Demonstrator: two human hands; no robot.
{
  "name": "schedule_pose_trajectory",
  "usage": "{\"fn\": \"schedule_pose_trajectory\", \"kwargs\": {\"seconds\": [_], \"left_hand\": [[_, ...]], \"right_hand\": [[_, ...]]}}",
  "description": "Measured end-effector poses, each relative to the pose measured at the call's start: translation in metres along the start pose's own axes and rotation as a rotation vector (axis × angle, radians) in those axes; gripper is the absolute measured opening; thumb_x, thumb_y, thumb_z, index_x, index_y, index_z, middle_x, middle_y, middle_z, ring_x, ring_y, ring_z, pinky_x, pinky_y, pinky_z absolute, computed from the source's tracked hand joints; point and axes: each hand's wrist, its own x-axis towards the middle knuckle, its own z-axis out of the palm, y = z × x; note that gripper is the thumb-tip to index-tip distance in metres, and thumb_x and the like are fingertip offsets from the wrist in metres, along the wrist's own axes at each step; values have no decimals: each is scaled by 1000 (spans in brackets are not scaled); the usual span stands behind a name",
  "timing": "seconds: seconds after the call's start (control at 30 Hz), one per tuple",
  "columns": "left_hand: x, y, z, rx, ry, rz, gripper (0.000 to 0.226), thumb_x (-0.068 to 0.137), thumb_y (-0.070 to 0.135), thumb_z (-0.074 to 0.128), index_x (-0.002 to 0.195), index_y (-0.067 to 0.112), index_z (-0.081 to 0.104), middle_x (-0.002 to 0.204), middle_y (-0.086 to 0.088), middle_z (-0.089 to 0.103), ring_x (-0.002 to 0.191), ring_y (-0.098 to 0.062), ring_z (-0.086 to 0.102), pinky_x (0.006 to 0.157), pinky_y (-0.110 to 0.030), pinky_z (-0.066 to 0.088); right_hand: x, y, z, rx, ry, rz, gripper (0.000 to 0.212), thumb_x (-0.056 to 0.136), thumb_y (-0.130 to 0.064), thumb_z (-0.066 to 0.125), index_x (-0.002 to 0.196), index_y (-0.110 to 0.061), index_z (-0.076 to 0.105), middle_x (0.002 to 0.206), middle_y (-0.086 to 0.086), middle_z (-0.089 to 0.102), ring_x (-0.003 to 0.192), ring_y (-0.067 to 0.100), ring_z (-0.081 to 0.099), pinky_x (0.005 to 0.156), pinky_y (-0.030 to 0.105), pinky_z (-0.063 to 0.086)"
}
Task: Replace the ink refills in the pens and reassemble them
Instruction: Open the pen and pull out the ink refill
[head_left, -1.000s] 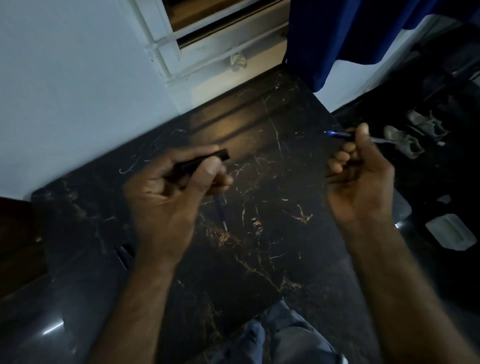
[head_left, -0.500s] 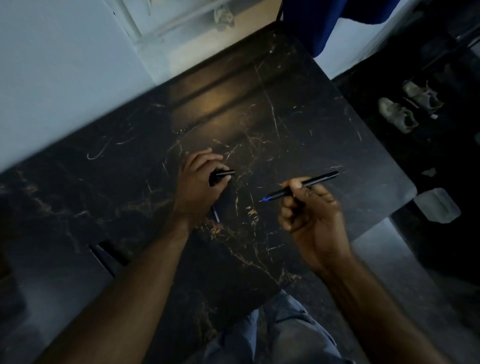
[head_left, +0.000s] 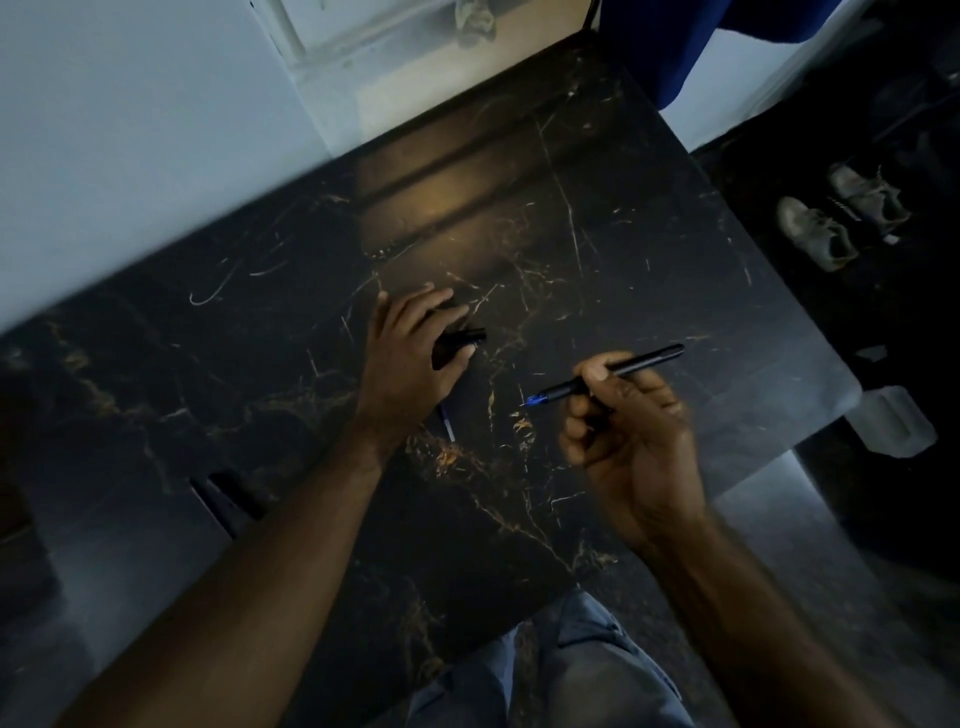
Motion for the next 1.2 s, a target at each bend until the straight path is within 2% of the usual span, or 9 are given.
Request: {"fn": "schedule_pose_trajectory", "kwargs": {"seconds": [0.1,0.2,0.33,0.5,0.73,0.83,0.93,1.07,1.2], "left_hand": [[-5,18,-13,-87,55,-55,43,97,24,79,138,14,71,146,-4,65,146,-20,52,126,-55,29],[-16,58,-45,-489,147,-189,34,103,16,70,136,11,68,129,0,73,127,-7,65,107,-24,50],[-35,125,-91,-826,148,-37,28,105,23,62,131,13,67,114,3,76,105,-21,75,88,-30,60],[-29,149,-112,-617,216,87,14,101,11,74,109,-1,75,100,-3,76,91,-9,73,77,-20,58],[-11,145,-116,-337,135,261,21,107,11,59,100,-6,69,93,-10,61,78,-12,53,70,-19,44],[-14,154,-117,-411,189,177,23,107,7,56,89,-5,65,80,0,53,68,-6,46,65,-13,38],[-15,159,-118,-640,170,-20,37,111,19,48,76,16,58,66,15,44,55,-1,41,57,-11,34],[-7,151,-126,-932,21,-268,60,115,36,46,55,26,49,48,7,40,41,-8,37,47,-20,34],[-7,142,-131,-990,8,-214,34,109,36,57,82,19,69,72,-3,67,62,-13,63,51,-27,51]], "right_hand": [[-2,-3,5,14,-17,-36,6,91,-13,65,92,-9,69,70,6,63,58,16,61,45,27,49],[-3,-11,13,33,-29,-81,11,96,-14,59,95,-7,68,73,8,64,60,17,62,47,27,50],[-7,-21,26,1,4,-178,10,98,-14,60,97,-5,65,73,9,64,60,18,63,46,28,51],[-11,-32,36,-35,-6,-236,12,99,-15,63,97,-3,61,69,7,63,54,16,60,43,27,48],[-7,-40,33,-48,-63,-186,14,102,-13,58,90,-6,58,68,5,57,53,15,55,40,25,44],[-5,-44,34,-67,-141,-223,12,101,-13,59,93,-4,57,70,6,59,55,15,57,42,26,46],[-1,-50,38,-127,-236,-299,11,98,-14,61,96,-3,57,73,8,61,57,18,59,44,27,49],[0,-46,42,-168,-265,-354,11,96,-12,62,99,-1,59,75,8,65,59,20,61,47,28,51],[4,-45,42,-107,-182,-332,15,94,-16,64,97,-3,58,75,8,63,60,19,60,46,28,49]]}}
